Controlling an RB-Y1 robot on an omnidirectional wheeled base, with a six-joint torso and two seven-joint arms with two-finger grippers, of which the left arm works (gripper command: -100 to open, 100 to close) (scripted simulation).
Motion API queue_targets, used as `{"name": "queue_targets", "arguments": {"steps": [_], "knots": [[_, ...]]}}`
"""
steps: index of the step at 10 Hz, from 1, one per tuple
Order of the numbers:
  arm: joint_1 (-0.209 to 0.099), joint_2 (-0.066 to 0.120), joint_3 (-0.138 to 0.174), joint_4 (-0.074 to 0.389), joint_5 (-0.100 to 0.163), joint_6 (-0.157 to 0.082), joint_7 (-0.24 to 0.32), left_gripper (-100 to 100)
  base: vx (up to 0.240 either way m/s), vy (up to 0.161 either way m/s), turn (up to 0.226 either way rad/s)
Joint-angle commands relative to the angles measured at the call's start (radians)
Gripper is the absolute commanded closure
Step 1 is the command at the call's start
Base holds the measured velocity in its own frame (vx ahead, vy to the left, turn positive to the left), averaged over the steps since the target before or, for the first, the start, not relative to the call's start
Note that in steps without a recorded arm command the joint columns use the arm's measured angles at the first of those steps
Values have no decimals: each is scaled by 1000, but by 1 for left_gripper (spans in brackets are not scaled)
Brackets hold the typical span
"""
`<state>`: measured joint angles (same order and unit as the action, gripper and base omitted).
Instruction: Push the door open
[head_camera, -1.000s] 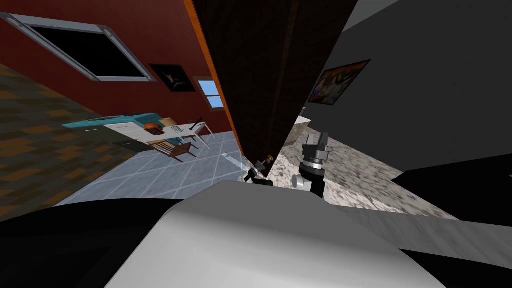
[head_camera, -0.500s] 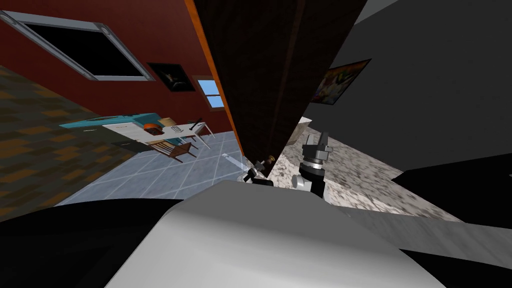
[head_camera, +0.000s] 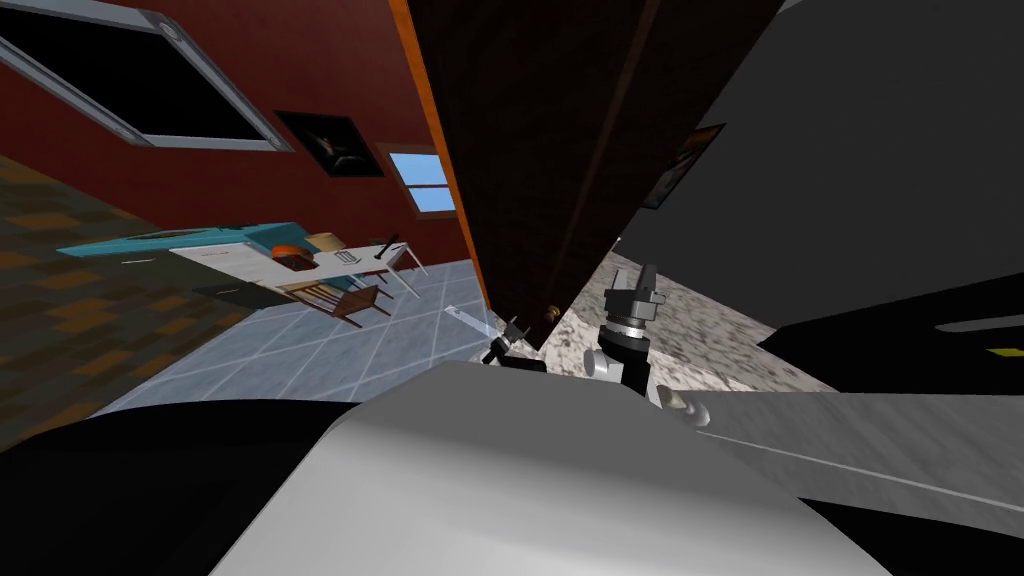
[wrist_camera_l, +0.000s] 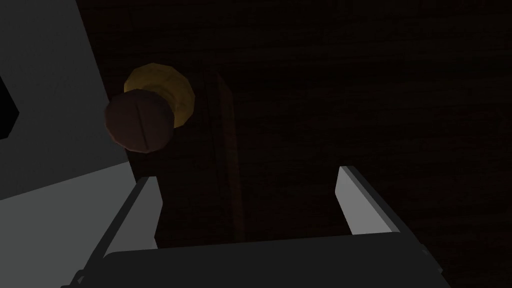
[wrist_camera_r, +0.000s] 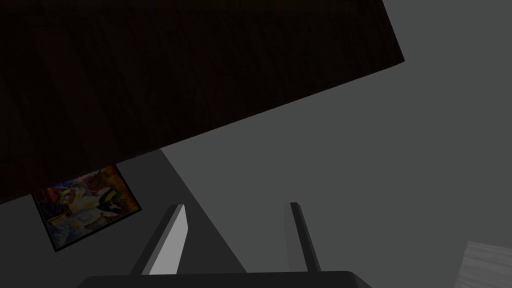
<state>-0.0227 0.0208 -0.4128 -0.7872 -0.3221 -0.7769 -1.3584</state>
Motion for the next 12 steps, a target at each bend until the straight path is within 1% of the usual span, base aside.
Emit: {"name": "queue_targets", "arguments": {"steps": [1, 3, 4, 5, 6, 8, 9, 10, 11, 12], "knots": [[13, -18, 6, -16, 12, 8, -10, -100, -209, -4, -70], [27, -42, 9, -33, 19, 15, -16, -100, -191, -127, -45], [26, -31, 7, -35, 17, 15, -12, -100, -66, -72, 4], [30, -12, 5, -38, 18, 16, -16, -100, 62, 29, 7], [31, -7, 4, -38, 18, 16, -18, -100, 122, 80, 2], [35, 16, 1, -38, 19, 15, -27, -100, 161, 77, 2], [38, 23, -1, -38, 21, 14, -34, -100, 212, 51, 7], [41, 25, -3, -39, 22, 13, -41, -100, 226, -32, 0], [46, 17, -6, -39, 23, 12, -50, -100, 231, -97, 10], [49, 3, -8, -39, 24, 11, -57, -100, 198, -107, 9]]}}
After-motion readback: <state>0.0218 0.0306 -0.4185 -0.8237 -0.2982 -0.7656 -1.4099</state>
